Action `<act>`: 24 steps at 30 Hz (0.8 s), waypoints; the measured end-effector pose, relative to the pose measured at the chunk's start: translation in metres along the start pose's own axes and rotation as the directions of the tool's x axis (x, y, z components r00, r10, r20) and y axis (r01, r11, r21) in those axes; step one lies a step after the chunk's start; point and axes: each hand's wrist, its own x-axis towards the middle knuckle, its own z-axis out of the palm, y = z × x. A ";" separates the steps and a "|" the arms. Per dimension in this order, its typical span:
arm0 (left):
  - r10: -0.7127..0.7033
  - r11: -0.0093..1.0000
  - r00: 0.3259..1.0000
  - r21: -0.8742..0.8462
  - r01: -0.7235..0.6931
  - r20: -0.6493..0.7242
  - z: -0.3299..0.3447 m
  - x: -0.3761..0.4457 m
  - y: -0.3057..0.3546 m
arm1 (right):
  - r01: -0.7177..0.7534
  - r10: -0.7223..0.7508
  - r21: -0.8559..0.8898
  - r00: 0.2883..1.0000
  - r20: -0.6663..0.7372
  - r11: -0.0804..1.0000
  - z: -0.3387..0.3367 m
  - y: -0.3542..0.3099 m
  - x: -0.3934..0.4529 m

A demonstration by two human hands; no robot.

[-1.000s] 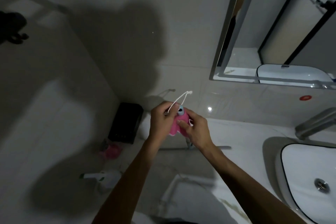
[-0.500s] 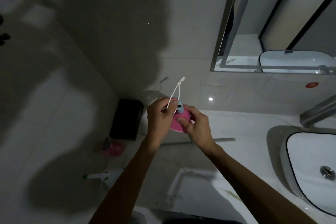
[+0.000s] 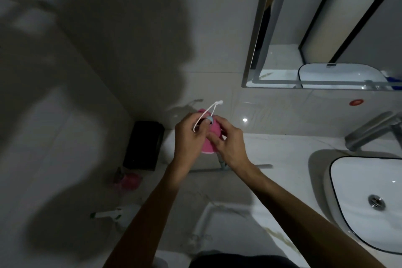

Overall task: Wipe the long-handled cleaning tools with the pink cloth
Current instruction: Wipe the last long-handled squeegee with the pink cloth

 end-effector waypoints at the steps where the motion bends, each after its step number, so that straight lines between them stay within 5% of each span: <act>1: -0.015 1.000 1.000 -0.003 0.015 0.003 0.000 0.001 0.000 | -0.030 0.030 -0.024 0.999 0.019 0.999 0.002 0.006 -0.003; 7: 0.041 0.998 0.992 0.050 -0.048 0.122 0.010 0.002 0.006 | -0.106 0.111 -0.142 0.993 0.026 0.984 -0.009 0.026 -0.007; 18: 0.001 0.988 0.999 -0.151 0.005 0.034 0.006 0.001 0.032 | -0.035 0.048 -0.109 0.991 0.122 0.993 -0.025 -0.001 0.000; 24: 0.004 0.994 1.000 -0.113 -0.005 -0.012 0.003 -0.015 0.051 | -0.022 0.023 -0.067 0.999 0.024 0.998 -0.021 -0.019 -0.022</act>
